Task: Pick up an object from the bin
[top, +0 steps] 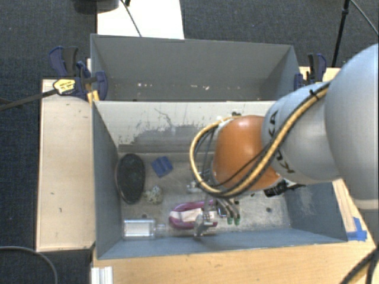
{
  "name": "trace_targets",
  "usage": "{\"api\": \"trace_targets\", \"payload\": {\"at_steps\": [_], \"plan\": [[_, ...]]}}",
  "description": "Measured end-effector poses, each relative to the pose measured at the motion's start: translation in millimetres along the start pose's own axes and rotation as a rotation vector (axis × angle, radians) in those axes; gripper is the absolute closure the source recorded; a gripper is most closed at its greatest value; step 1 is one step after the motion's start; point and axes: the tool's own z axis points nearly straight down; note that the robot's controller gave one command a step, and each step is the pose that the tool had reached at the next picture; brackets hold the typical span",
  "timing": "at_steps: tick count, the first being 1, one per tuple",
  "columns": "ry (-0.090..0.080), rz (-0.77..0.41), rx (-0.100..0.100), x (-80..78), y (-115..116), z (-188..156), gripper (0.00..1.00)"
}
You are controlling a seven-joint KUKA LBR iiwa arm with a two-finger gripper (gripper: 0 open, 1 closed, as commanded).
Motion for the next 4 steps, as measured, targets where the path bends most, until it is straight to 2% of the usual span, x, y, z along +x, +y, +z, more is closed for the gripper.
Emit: {"api": "trace_targets", "payload": {"at_steps": [1, 2, 3, 4], "plan": [[-0.004, -0.008, -0.001, -5.1, -14.0, 28.3, 0.00], [-0.001, -0.004, -0.001, -6.2, -13.3, 27.0, 0.00], [-0.009, -0.001, -0.002, -9.0, -13.0, 25.0, 1.00], [0.001, 0.003, 0.000, -9.5, -12.8, 21.3, 1.00]]}}
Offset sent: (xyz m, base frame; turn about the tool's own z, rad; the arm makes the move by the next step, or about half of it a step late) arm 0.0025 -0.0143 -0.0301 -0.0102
